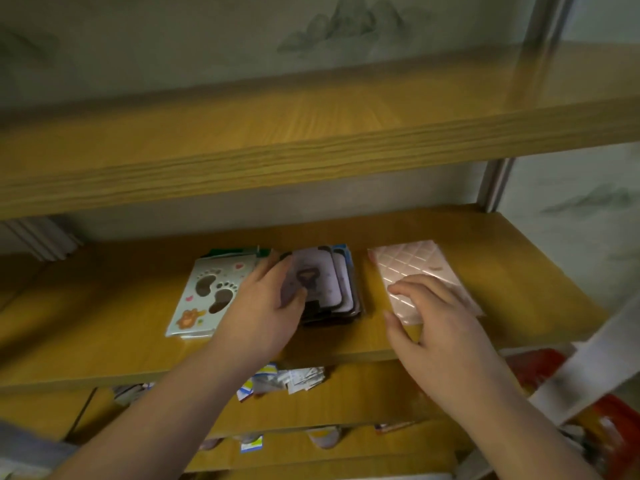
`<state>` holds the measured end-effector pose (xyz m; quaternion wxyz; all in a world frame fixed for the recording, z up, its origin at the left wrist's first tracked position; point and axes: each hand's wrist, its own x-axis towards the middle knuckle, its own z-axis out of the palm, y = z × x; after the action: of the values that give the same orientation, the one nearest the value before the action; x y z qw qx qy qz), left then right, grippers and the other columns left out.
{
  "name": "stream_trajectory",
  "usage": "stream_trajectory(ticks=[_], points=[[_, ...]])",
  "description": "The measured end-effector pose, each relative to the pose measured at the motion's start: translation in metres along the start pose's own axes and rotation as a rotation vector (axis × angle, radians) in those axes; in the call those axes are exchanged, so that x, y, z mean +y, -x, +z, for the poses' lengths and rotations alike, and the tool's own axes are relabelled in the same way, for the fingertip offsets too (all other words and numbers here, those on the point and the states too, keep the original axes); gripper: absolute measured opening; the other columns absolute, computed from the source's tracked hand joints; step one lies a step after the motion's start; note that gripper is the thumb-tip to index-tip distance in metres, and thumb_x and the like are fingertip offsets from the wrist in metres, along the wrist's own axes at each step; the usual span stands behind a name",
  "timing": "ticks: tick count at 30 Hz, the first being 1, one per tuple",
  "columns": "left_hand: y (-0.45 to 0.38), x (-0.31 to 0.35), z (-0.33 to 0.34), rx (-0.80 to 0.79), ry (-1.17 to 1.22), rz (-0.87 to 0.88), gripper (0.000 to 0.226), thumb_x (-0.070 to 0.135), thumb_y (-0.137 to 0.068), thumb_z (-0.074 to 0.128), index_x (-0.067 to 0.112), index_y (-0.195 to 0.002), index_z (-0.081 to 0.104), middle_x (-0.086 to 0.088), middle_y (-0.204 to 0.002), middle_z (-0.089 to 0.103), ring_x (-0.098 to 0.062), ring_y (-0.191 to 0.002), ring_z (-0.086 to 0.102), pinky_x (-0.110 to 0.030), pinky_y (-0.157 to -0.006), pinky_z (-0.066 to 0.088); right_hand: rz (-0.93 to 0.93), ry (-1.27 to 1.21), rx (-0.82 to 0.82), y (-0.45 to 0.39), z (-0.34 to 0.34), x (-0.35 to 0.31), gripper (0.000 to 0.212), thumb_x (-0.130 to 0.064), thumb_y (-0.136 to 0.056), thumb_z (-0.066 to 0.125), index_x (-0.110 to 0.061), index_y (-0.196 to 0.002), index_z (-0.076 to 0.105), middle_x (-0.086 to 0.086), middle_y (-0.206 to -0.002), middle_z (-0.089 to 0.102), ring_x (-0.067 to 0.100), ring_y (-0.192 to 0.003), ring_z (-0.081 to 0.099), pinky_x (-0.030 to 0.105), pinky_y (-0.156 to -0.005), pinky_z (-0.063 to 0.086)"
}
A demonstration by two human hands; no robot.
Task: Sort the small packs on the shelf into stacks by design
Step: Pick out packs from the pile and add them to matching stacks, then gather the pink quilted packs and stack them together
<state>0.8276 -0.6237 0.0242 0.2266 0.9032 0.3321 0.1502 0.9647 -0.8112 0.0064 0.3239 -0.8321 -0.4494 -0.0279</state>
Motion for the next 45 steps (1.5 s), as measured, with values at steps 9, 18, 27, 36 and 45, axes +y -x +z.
stream_trajectory(ticks=[9, 18, 27, 36, 45], points=[[0.053, -0.052, -0.042, 0.128, -0.337, 0.059, 0.06, 0.05, -0.098, 0.042, 0.016, -0.147, 0.047, -0.002, -0.156, 0.044, -0.021, -0.149, 0.031, -0.038, -0.119, 0.03, -0.088, -0.044, -0.071, -0.016, 0.047, -0.053, 0.041, -0.04, -0.09, 0.057, -0.029, -0.129, 0.057, -0.017, -0.127, 0.05, -0.002, -0.115, 0.046, 0.007, -0.09, 0.028], [0.113, -0.149, -0.107, 0.222, -0.268, -0.07, 0.065, 0.052, -0.096, 0.046, 0.024, -0.154, 0.035, 0.008, -0.163, 0.03, -0.008, -0.153, 0.013, -0.028, -0.12, 0.019, -0.159, 0.037, 0.055, -0.022, 0.077, -0.151, 0.033, -0.025, -0.084, 0.068, -0.014, -0.115, 0.067, 0.003, -0.116, 0.063, 0.024, -0.109, 0.056, 0.038, -0.096, 0.046], [0.207, -0.292, -0.209, 0.364, -0.178, -0.109, 0.063, 0.05, -0.091, 0.046, 0.015, -0.143, 0.051, -0.003, -0.15, 0.05, -0.019, -0.145, 0.038, -0.037, -0.117, 0.035, -0.277, 0.013, -0.108, 0.019, 0.166, -0.343, 0.033, -0.036, -0.088, 0.061, -0.026, -0.12, 0.061, -0.013, -0.118, 0.054, 0.01, -0.112, 0.052, 0.026, -0.094, 0.038], [0.304, -0.426, -0.305, 0.437, -0.183, -0.259, 0.061, 0.047, -0.097, 0.049, 0.028, -0.153, 0.035, 0.013, -0.157, 0.036, -0.004, -0.149, 0.021, -0.022, -0.118, 0.021, -0.494, -0.121, -0.253, 0.067, 0.265, -0.525, 0.034, -0.041, -0.091, 0.058, -0.039, -0.124, 0.054, -0.031, -0.117, 0.042, -0.012, -0.111, 0.036, 0.008, -0.092, 0.028], [0.32, -0.519, -0.35, 0.466, -0.183, -0.422, 0.062, 0.049, -0.097, 0.049, 0.032, -0.154, 0.03, 0.014, -0.159, 0.031, -0.004, -0.149, 0.02, -0.023, -0.117, 0.02, -0.619, -0.156, -0.334, 0.052, 0.354, -0.63, 0.036, -0.043, -0.09, 0.057, -0.037, -0.126, 0.056, -0.026, -0.122, 0.048, -0.006, -0.114, 0.04, 0.008, -0.092, 0.03]])
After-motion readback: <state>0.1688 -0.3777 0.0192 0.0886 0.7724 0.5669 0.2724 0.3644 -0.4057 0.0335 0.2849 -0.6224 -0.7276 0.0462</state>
